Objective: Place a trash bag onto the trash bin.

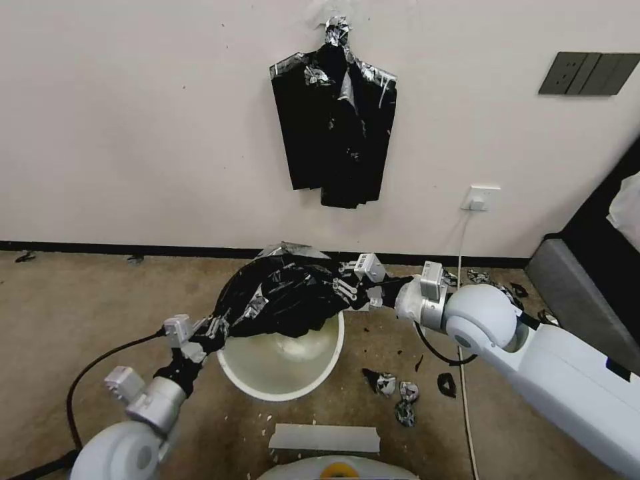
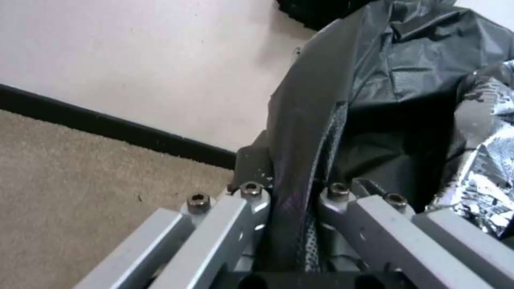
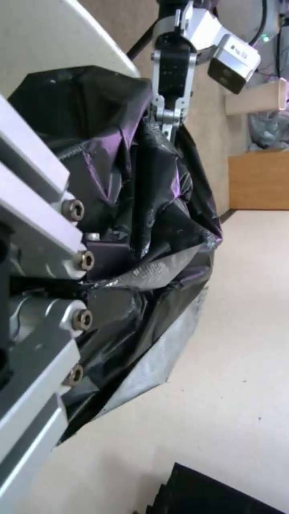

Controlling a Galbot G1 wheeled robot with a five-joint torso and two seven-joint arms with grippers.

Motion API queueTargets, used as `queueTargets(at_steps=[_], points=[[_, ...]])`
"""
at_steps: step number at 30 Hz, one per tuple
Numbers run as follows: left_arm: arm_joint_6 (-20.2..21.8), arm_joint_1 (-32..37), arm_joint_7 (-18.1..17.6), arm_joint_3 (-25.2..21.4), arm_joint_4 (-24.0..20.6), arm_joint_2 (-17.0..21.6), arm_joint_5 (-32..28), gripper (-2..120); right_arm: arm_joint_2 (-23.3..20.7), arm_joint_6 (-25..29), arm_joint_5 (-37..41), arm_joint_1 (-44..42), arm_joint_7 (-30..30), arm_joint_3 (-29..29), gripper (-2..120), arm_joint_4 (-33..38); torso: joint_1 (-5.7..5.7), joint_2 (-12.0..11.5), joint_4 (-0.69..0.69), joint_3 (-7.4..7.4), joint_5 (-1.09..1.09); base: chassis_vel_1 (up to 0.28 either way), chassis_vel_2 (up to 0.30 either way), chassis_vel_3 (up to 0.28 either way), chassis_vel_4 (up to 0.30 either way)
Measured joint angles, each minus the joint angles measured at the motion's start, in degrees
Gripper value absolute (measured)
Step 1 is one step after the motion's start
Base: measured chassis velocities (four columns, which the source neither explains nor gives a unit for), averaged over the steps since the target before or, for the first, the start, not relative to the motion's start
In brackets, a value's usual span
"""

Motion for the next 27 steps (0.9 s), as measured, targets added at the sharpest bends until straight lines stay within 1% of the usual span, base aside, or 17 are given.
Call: queueTargets(at_steps=[1, 3, 4, 7, 8, 11, 12, 15, 16, 18, 19, 21, 22, 23, 25, 27], points=[[0.0, 0.0, 0.0, 0.0, 0.0, 0.0, 0.0, 6, 0.0, 0.0, 0.0, 0.0, 0.0, 0.0, 0, 0.0, 0.0, 0.0, 0.0, 0.0, 0.0, 0.0, 0.0, 0.0, 0.0], [0.0, 0.0, 0.0, 0.1, 0.0, -0.1, 0.0, 6, 0.1, 0.1, -0.3, -0.2, 0.3, 0.0, 9, 0.0, 0.0, 0.0, 0.0, 0.0, 0.0, 0.0, 0.0, 0.0, 0.0], [0.0, 0.0, 0.0, 0.1, 0.0, -0.1, 0.0, 6, 0.1, 0.1, -0.3, -0.2, 0.3, 0.0, 9, 0.0, 0.0, 0.0, 0.0, 0.0, 0.0, 0.0, 0.0, 0.0, 0.0], [0.1, 0.1, 0.0, 0.1, -0.1, 0.0, 0.0, 6, 0.1, 0.2, -0.4, -0.4, 0.4, 0.0, 23, 0.2, 0.0, 0.0, 0.0, 0.0, 0.0, 0.0, 0.0, 0.0, 0.0], [0.1, 0.1, 0.0, 0.1, -0.1, 0.0, 0.0, 6, 0.1, 0.2, -0.4, -0.4, 0.4, 0.0, 23, 0.2, 0.0, 0.0, 0.0, 0.0, 0.0, 0.0, 0.0, 0.0, 0.0], [0.1, 0.2, -0.1, 0.0, -0.1, 0.1, 0.0, 6, 0.1, 0.2, -0.4, -0.5, 0.4, 0.0, 39, 0.4, 0.0, 0.0, 0.0, 0.0, 0.0, 0.0, 0.0, 0.0, 0.0], [0.1, 0.2, -0.1, 0.0, -0.1, 0.1, 0.0, 6, 0.1, 0.2, -0.4, -0.5, 0.4, 0.0, 39, 0.4, 0.0, 0.0, 0.0, 0.0, 0.0, 0.0, 0.0, 0.0, 0.0], [0.2, 0.2, -0.1, 0.0, -0.2, 0.1, -0.1, 6, 0.1, 0.3, -0.5, -0.5, 0.5, 0.1, 52, 0.6, 0.0, 0.0, 0.0, 0.0, 0.0, 0.0, 0.0, 0.0, 0.0], [0.2, 0.2, -0.1, 0.0, -0.2, 0.1, -0.1, 6, 0.1, 0.3, -0.5, -0.5, 0.5, 0.1, 52, 0.6, 0.0, 0.0, 0.0, 0.0, 0.0, 0.0, 0.0, 0.0, 0.0], [0.2, 0.2, -0.2, 0.0, -0.2, 0.0, -0.2, 6, 0.0, 0.5, -0.5, -0.8, 0.6, 0.3, 62, 1.0, 0.0, 0.0, 0.0, 0.0, 0.0, 0.0, 0.0, 0.0, 0.0], [0.2, 0.2, -0.2, -0.1, -0.1, -0.1, -0.2, 6, -0.1, 0.6, -0.5, -1.0, 0.6, 0.4, 65, 1.5, 0.0, 0.0, 0.0, 0.0, 0.0, 0.0, 0.0, 0.0, 0.0], [0.2, 0.2, -0.3, -0.1, 0.0, -0.1, -0.3, 6, -0.1, 0.6, -0.4, -1.1, 0.6, 0.5, 66, 1.7, 0.0, 0.0, 0.0, 0.0, 0.0, 0.0, 0.0, 0.0, 0.0], [0.3, 0.2, -0.3, -0.1, 0.0, -0.1, -0.5, 6, -0.2, 0.6, -0.4, -1.3, 0.6, 0.5, 60, 2.0, 0.0, 0.0, 0.0, 0.0, 0.0, 0.0, 0.0, 0.0, 0.0], [0.3, 0.2, -0.3, -0.1, 0.0, -0.1, -0.5, 6, -0.2, 0.6, -0.4, -1.3, 0.6, 0.5, 60, 2.0, 0.0, 0.0, 0.0, 0.0, 0.0, 0.0, 0.0, 0.0, 0.0], [0.3, 0.2, -0.5, -0.1, 0.0, -0.2, -0.8, 6, -0.2, 0.7, -0.4, -1.4, 0.6, 0.5, 52, 2.1, 0.0, 0.0, 0.0, 0.0, 0.0, 0.0, 0.0, 0.0, 0.0], [0.4, 0.1, -0.7, -0.1, 0.0, -0.2, -1.1, 6, -0.2, 0.8, -0.4, -1.5, 0.6, 0.5, 42, 2.4, 0.0, 0.0, 0.0, 0.0, 0.0, 0.0, 0.0, 0.0, 0.0]])
